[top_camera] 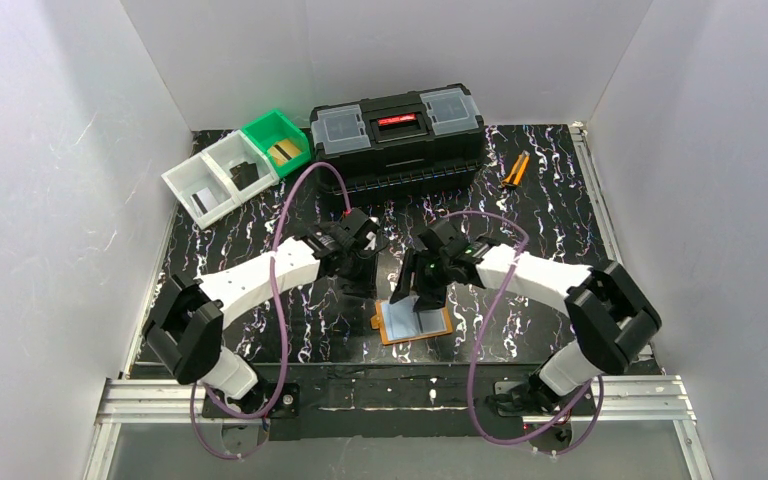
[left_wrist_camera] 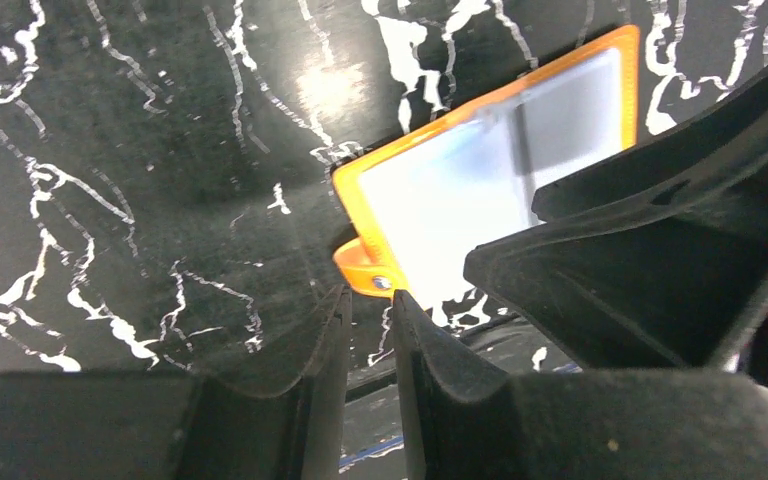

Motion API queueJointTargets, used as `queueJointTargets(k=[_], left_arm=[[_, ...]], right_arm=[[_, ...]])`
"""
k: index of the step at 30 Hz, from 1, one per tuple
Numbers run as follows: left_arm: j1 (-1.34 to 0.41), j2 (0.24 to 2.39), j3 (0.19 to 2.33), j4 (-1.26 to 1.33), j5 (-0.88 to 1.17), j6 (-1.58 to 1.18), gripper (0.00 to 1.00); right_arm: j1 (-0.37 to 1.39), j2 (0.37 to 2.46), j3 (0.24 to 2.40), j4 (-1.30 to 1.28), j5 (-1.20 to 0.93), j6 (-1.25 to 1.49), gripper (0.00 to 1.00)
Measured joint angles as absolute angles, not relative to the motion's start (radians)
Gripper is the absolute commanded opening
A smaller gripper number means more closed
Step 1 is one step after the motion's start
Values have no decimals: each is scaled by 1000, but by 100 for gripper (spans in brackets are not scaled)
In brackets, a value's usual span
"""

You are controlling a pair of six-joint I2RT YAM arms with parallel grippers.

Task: Take the credit cards out of the card holder
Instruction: Remove the credit card from the card holder.

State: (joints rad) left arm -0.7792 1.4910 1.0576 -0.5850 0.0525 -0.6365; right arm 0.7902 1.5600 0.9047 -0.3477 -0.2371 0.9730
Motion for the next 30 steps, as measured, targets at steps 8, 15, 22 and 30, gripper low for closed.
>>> queueJointTargets(k=[8,15,22,30], left_arm=[[-870,1614,1216,-567,114,-631,27],[-927,1783,1275,-531,124,-628,24],[-923,1840,1250,-532,86,-610,17],[-921,1845,1222,-531,72,-609,13]], right_arm=[[680,1360,806,-368,-186,967,49],[665,1332,704,-404,-159,969,41],[665,1329,657,-412,-152,969,36],[665,1351,656,-409,-152,967,34]])
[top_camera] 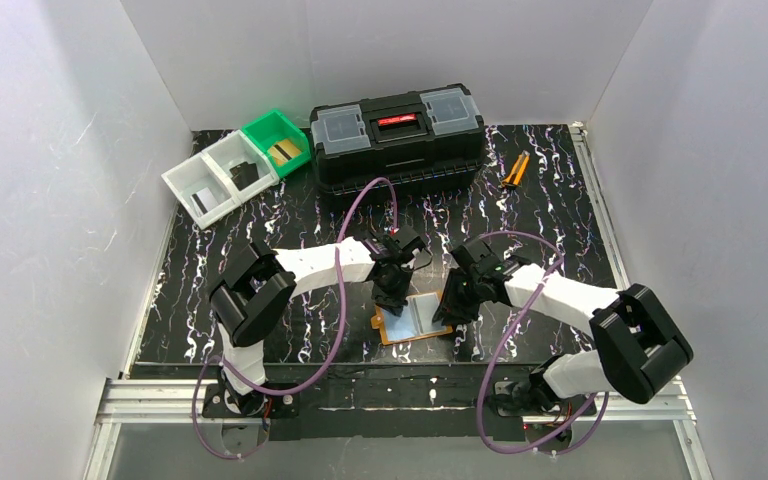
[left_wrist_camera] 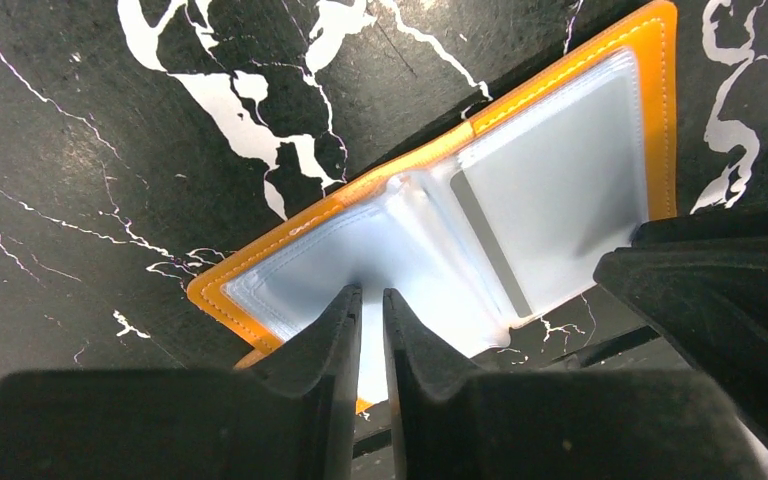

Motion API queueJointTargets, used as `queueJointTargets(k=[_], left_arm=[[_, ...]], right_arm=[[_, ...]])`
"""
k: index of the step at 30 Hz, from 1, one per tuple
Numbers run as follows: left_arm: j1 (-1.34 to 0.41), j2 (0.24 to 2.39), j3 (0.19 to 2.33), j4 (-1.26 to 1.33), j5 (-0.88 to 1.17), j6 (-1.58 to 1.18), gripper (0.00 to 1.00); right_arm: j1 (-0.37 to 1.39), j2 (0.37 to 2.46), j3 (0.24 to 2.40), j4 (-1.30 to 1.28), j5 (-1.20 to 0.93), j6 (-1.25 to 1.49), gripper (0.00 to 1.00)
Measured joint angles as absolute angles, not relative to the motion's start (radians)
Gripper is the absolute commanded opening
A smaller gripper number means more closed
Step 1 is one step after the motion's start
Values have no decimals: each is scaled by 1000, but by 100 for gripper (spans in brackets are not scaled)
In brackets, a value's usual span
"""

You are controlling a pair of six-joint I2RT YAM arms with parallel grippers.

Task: Take the credit cards out of the card holder
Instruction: Remove the credit card from the card holder.

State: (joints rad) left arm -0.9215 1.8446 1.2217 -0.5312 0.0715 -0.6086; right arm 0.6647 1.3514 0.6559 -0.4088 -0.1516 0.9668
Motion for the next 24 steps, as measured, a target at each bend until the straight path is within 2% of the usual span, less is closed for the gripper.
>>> queueJointTargets(k=[16,24], left_arm=[[-908,1852,1222,-526,97,-595,10],[-905,1850,1222,-521,116,-582,18]], right_arm=[[715,1466,706,-347,-222,985,32],[719,1499,713,-309,-258,997,30]])
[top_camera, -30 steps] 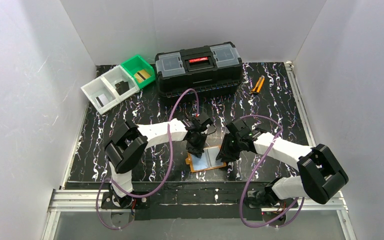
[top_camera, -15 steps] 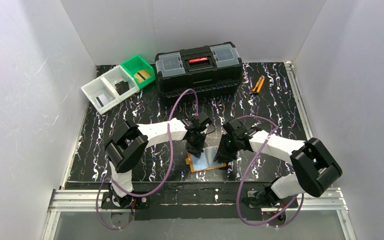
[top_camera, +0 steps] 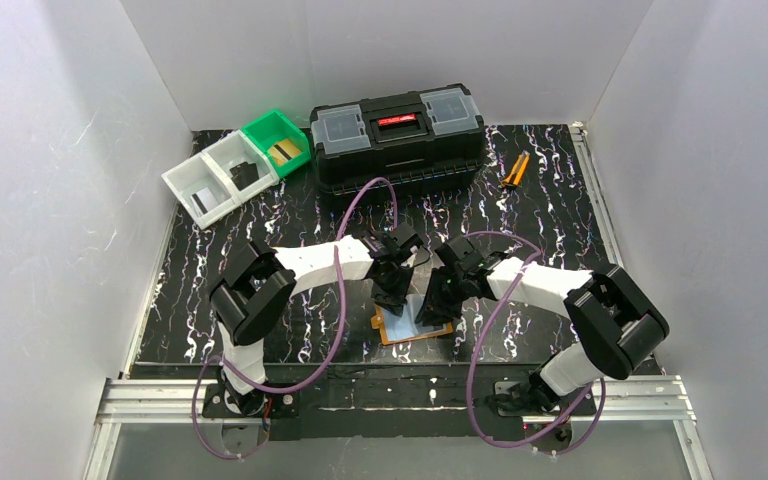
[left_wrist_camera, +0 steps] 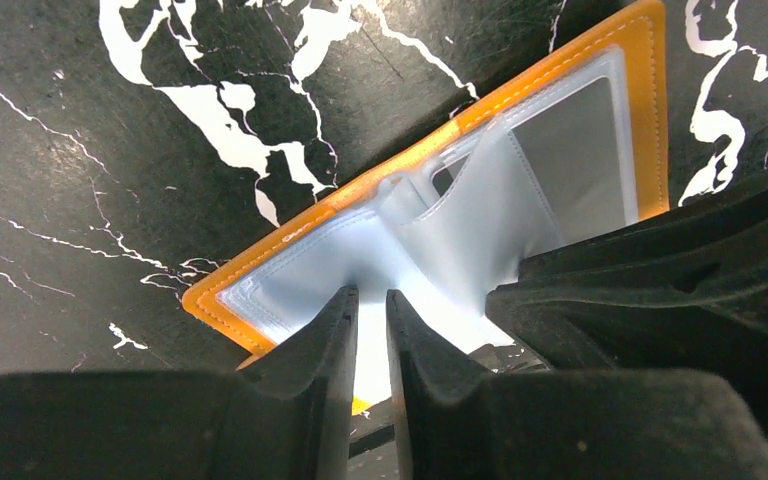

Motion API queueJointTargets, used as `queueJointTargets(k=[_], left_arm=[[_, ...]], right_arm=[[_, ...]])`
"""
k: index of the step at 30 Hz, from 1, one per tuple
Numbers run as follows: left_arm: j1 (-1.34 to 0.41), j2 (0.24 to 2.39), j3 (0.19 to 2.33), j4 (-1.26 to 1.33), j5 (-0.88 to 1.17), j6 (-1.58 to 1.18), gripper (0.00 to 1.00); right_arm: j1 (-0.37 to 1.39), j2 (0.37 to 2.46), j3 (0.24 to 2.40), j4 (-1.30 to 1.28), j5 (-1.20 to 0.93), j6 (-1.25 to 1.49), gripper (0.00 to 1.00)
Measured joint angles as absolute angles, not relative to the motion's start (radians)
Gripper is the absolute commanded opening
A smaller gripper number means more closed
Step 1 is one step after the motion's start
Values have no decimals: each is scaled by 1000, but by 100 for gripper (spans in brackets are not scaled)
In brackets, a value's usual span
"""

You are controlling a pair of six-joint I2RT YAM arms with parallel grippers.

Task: Take the credit cards out of the card holder
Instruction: Remove the credit card from the card holder.

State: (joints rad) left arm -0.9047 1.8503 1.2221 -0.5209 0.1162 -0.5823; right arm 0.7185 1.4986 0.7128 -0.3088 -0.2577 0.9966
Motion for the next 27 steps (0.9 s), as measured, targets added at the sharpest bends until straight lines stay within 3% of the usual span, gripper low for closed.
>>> queueJointTargets(k=[27], left_arm=[[-850,1827,1226,-360,250,-646,13]], right_arm=[[721,1521,710,-259,-268,1018,27]])
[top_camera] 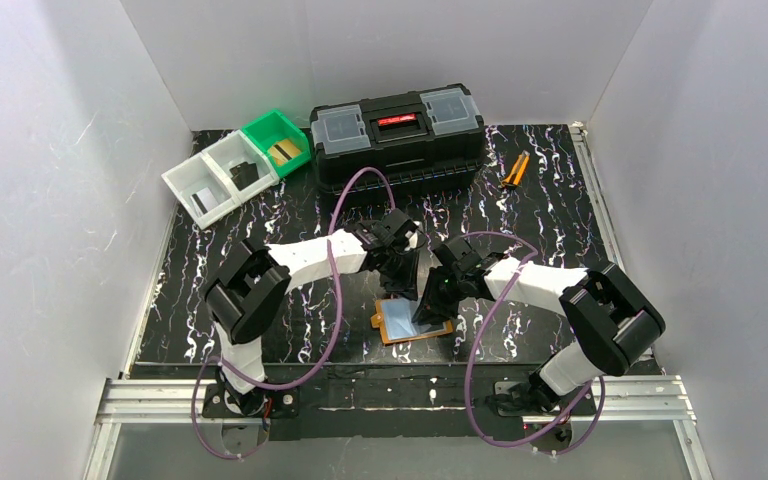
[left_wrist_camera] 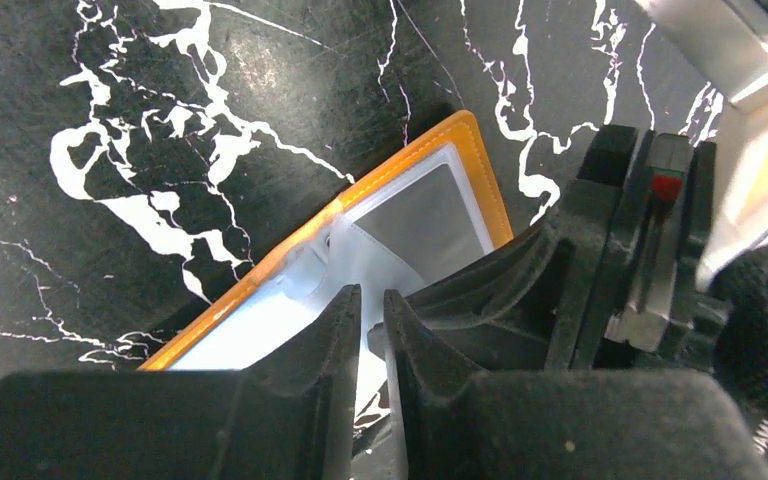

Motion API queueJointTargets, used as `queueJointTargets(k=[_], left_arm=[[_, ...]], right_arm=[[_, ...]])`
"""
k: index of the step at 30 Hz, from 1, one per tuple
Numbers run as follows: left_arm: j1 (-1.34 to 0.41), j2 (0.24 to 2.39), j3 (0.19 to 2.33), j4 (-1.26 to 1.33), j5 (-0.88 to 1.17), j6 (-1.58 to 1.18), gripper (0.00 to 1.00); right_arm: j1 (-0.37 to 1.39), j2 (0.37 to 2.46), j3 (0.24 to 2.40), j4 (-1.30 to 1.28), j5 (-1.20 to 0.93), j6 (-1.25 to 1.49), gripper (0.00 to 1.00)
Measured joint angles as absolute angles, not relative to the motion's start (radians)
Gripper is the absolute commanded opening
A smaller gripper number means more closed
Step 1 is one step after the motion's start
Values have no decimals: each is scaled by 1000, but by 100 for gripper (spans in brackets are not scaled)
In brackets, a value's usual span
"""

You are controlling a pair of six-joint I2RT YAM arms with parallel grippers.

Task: Take the credit cards out of the card holder
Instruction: Remove the credit card from the card holder.

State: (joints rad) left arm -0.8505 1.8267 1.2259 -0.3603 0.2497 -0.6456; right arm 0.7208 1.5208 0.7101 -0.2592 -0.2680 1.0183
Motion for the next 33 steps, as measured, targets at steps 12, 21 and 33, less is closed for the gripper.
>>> queueJointTargets(k=[12,21,33], left_arm=[[-849,1878,1201,-350,228,-651,8],[-841,1866,1172,-316,239,-653,5],[-826,1847,1120,-247,284,-659,4]], right_arm=[[723,1499,711,-273,-249,1013,41],[720,1404,722,-399,-148,968,52],[718,1417,690,-351,-202,968,53]])
